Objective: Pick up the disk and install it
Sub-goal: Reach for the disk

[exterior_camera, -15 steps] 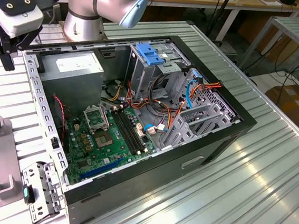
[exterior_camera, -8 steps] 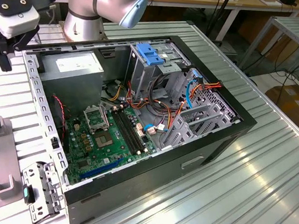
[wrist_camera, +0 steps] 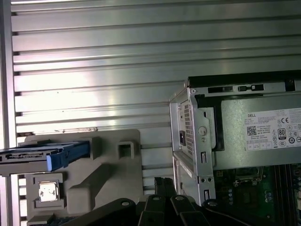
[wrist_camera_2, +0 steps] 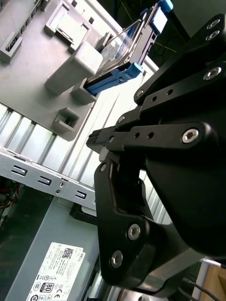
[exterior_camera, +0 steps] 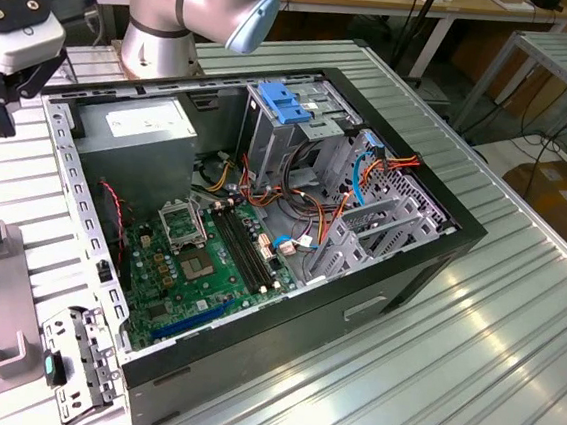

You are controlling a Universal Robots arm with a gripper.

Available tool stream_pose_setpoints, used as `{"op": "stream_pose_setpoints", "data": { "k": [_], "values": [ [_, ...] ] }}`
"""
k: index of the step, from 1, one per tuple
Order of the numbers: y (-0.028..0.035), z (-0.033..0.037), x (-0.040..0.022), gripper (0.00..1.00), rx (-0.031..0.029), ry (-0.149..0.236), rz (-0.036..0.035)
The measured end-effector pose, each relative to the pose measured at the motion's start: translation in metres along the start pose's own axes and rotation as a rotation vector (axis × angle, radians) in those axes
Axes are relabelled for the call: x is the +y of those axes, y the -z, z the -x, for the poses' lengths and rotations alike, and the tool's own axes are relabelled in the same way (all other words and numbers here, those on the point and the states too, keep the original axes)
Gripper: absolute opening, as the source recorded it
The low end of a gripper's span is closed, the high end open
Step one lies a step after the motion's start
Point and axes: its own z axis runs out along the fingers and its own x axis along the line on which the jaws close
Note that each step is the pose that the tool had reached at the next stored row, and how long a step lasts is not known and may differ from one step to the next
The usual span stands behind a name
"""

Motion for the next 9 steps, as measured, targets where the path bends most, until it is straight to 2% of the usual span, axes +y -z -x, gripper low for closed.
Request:
{"op": "stream_pose_setpoints", "data": {
  "k": [9],
  "values": [
    [-0.0008, -0.0061, -0.0005, 0.11, 0.0008, 0.000, -0.0001]
  ]
}}
